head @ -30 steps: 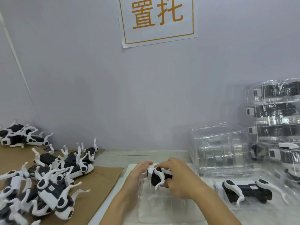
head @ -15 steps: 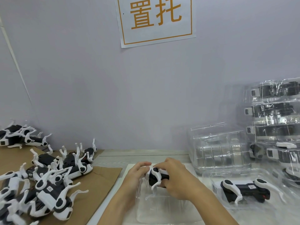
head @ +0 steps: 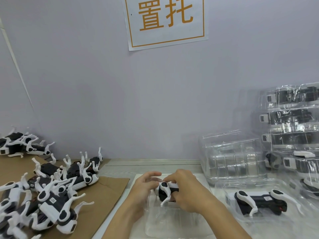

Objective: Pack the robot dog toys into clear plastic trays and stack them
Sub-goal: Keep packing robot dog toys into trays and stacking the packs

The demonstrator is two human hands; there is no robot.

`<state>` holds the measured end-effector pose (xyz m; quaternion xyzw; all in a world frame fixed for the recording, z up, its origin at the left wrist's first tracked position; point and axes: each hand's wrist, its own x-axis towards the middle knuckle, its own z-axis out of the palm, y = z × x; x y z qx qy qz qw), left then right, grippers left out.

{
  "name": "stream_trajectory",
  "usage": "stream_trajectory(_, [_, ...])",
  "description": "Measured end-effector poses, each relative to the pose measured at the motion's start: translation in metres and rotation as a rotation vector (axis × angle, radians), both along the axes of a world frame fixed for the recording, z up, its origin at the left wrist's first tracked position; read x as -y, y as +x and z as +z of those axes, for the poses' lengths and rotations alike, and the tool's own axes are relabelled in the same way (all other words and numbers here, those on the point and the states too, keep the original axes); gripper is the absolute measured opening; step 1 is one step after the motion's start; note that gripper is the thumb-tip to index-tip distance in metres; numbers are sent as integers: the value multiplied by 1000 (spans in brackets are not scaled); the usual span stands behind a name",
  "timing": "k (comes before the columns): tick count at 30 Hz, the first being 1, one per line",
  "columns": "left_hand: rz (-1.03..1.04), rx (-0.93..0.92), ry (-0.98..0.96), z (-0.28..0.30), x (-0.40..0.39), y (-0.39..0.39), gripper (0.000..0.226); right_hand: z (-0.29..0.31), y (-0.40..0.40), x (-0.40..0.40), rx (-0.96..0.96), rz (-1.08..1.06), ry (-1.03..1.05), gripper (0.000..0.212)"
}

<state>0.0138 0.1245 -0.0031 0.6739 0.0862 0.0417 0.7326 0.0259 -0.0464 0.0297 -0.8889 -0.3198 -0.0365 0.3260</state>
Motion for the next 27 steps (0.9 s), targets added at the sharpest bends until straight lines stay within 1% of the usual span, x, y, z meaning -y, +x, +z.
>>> stream_trajectory(2, [-1, -7, 54, 2, 0, 0, 37, 0, 0, 0, -15, -5, -8, 12])
stream_trajectory(6, [-8, -21, 279, 12, 0, 0, 39, 1, -1, 0, -56, -13, -48, 10])
stream_trajectory(8, [3, -51, 303, 15, 1, 1, 41, 2, -2, -1, -68, -13, -66, 17])
stream_trajectory(10, [23, -72, 287, 15, 1, 2, 42, 2, -2, -2, -65, -13, -69, 14])
stream_trajectory(12, [39, -83, 212, 12, 2, 3, 42, 2, -1, -2, -54, -8, -58, 8])
stream_trajectory(14, [51, -85, 133, 9, 2, 3, 43, 1, 0, -2, -51, 3, -36, 11])
stream_trajectory(16, [73, -84, 100, 6, 1, 4, 44, 1, 0, -2, -51, 2, -7, 17])
stream_trajectory(19, [109, -88, 92, 4, 2, 5, 45, 0, 0, -1, -50, -1, 31, 22])
stream_trajectory(24, [127, -91, 97, 6, 4, 5, 45, 3, 1, 5, -67, 34, 53, 16])
stream_trajectory(27, [136, -94, 100, 7, 5, 3, 45, 6, 2, 10, -114, 63, 20, 26])
